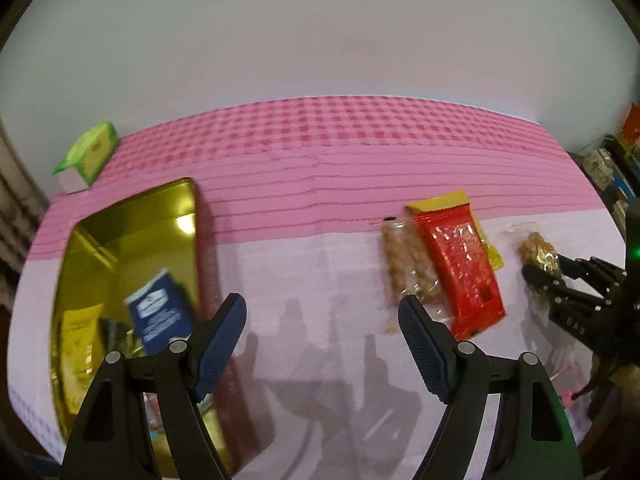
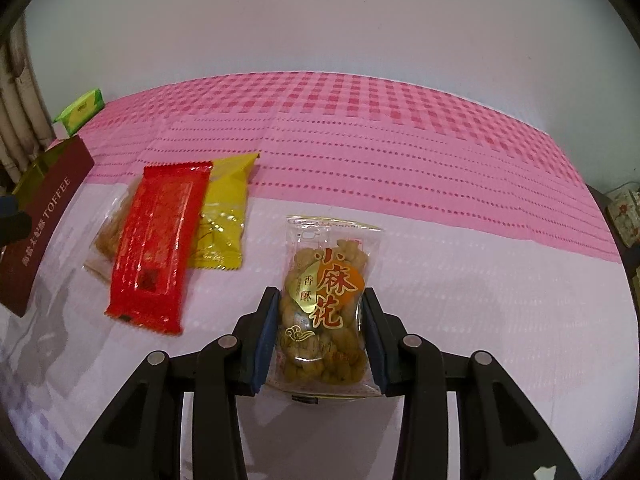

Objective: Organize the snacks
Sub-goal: 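Move the right gripper to the twisted dough-stick bag and grasp it, then grasp the clear peanut-stick bag with the left gripper while the right holds the dough-stick bag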

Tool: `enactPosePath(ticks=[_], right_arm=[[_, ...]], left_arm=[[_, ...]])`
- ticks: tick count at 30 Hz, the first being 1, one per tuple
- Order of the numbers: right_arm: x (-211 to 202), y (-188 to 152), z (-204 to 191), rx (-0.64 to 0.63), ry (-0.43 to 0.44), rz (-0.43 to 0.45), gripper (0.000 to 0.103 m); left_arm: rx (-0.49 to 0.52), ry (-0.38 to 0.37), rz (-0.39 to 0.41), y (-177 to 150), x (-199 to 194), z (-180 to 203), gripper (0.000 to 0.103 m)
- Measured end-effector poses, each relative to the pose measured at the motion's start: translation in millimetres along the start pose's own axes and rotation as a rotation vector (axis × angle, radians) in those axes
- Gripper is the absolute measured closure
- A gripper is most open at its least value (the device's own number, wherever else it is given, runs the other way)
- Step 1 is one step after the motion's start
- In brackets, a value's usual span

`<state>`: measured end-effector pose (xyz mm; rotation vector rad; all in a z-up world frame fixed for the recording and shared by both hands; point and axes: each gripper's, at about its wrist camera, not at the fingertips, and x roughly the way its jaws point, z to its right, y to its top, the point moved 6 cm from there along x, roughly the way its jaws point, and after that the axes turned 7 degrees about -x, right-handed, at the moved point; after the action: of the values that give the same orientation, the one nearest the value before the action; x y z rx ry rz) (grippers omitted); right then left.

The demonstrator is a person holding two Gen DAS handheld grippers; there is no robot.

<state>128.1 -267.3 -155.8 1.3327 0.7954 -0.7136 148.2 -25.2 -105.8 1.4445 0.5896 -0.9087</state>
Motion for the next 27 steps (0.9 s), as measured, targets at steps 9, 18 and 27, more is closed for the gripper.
enactPosePath(ticks=[9,18,27], right_arm=[[1.3,-0.6,1.6,-0.001,-0.001,0.043,0.065],[1.4,-0.9,3.1,0.000,0.000,0.043,0.064],[1.5,-0.8,2.8,0.000,0.000,0.043,0.064]], left_arm=[[0.012,-0.065,-0.062,10.7,31.4,23.7,0.024],[-0.009,-0.105,-0.133,12.2,60.5,38.6,0.024],[-0.011,-0.100,-0.146,20.0,75.7,43.6,0.024]])
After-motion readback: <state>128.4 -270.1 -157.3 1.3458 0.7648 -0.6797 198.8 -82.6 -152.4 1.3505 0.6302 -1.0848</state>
